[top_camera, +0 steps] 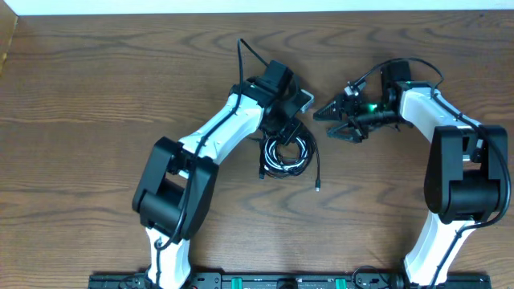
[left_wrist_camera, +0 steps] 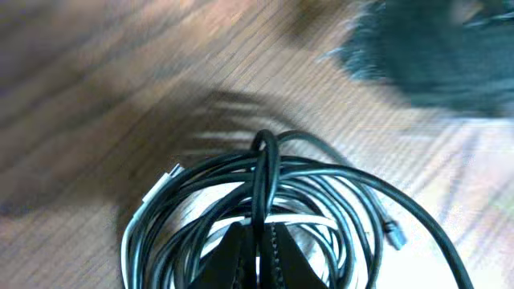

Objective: Untangle cables

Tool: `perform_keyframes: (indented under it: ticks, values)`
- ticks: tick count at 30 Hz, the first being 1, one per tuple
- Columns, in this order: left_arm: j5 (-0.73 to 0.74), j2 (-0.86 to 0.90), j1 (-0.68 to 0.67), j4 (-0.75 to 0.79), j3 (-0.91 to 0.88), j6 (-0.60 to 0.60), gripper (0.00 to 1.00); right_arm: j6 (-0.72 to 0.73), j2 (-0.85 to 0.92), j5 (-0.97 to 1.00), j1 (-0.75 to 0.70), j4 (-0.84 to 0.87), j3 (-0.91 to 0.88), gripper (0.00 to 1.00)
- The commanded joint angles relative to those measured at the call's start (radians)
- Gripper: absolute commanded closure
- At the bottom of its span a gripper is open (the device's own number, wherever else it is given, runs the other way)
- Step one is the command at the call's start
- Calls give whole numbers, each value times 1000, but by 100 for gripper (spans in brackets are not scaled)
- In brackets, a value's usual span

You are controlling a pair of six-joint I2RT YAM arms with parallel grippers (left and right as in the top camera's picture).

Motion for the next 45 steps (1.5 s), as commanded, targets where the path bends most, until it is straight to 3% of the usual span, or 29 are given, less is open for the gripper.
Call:
perform_keyframes:
  ticks: [1,6,18,27,31,41,43,45]
  values:
    - [35,-37,0,2,-4,34,92,177,2,22,39,53,15,28]
    - [45,-38,0,3,-4,34,93,299,2,46,67,105,15,45]
    - [45,-27,0,-12,-5,34,93,315,2,142,118,127,14,61]
    - [45,30,-5,-12,-5,29,92,326,2,262,170,86,13,62]
    - [45,63,-10,-12,-5,29,87,337,2,309,204,86,13,62]
    - [-7,93,-8,-13,-6,29,83,405,2,417,227,87,13,79]
    - [-7,93,-8,-13,-6,29,83,405,2,427,227,87,13,77]
    - [-7,93,-8,-13,-6,29,77,411,2,431,226,89,13,71]
